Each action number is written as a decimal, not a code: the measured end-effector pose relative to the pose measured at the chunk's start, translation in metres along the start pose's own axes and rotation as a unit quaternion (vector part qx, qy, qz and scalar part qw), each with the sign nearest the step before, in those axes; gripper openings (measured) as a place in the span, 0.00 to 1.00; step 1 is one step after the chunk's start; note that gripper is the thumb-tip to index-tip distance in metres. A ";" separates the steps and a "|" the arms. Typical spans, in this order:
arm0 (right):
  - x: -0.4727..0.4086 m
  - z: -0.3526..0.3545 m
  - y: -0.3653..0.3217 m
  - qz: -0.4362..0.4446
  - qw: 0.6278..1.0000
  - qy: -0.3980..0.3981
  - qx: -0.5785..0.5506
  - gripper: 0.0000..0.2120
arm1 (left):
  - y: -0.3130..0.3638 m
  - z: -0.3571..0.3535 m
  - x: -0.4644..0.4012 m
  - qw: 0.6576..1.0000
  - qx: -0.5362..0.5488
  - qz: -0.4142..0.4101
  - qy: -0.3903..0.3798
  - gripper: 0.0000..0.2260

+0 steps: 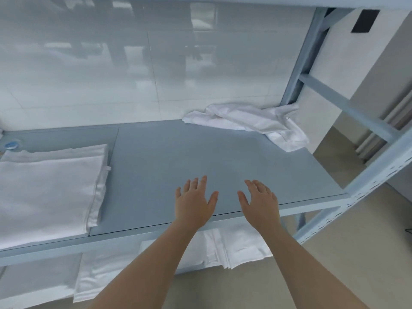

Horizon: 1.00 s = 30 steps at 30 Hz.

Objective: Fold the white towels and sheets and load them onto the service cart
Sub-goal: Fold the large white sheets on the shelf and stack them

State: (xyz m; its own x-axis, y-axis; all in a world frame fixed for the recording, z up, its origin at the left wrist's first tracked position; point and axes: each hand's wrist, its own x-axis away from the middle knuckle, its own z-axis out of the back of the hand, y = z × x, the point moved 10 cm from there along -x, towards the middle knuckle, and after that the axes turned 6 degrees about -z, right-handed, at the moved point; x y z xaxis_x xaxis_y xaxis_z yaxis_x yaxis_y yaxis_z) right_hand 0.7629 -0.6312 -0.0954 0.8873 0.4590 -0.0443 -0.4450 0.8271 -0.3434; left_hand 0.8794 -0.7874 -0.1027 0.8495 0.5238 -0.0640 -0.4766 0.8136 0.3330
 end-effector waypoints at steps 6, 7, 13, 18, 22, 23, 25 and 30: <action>-0.037 0.003 0.027 0.000 1.000 -0.006 0.013 0.24 | 0.025 -0.008 -0.041 1.000 -0.003 0.000 0.008 0.30; -0.046 0.003 0.029 0.002 1.000 -0.007 0.016 0.24 | 0.027 -0.011 -0.050 1.000 -0.002 0.000 0.008 0.30; -0.105 0.006 0.048 -0.008 0.999 -0.014 0.031 0.24 | 0.049 -0.027 -0.109 1.000 -0.007 -0.013 -0.004 0.31; -0.150 0.016 0.071 -0.033 0.999 -0.011 0.022 0.24 | 0.071 -0.029 -0.151 0.999 -0.022 -0.038 -0.002 0.32; -0.173 0.019 0.082 -0.029 0.999 -0.008 0.012 0.24 | 0.089 -0.030 -0.174 0.999 -0.028 -0.041 0.002 0.31; -0.178 0.020 0.086 -0.026 1.000 -0.007 0.011 0.24 | 0.094 -0.032 -0.178 0.999 -0.030 -0.040 0.001 0.31; -0.190 0.022 0.095 -0.022 1.000 -0.005 0.009 0.24 | 0.107 -0.038 -0.186 0.999 -0.033 -0.037 0.000 0.32; -0.222 0.030 0.120 0.017 1.000 0.001 0.014 0.23 | 0.140 -0.065 -0.206 0.999 -0.040 -0.016 -0.007 0.32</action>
State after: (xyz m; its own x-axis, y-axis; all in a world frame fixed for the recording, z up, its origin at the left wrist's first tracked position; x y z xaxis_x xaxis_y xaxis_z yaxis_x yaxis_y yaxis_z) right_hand 0.5087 -0.6245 -0.0982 0.8715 0.4869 -0.0580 -0.4787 0.8193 -0.3154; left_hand 0.6232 -0.7645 -0.1036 0.8673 0.4941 -0.0605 -0.4651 0.8476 0.2556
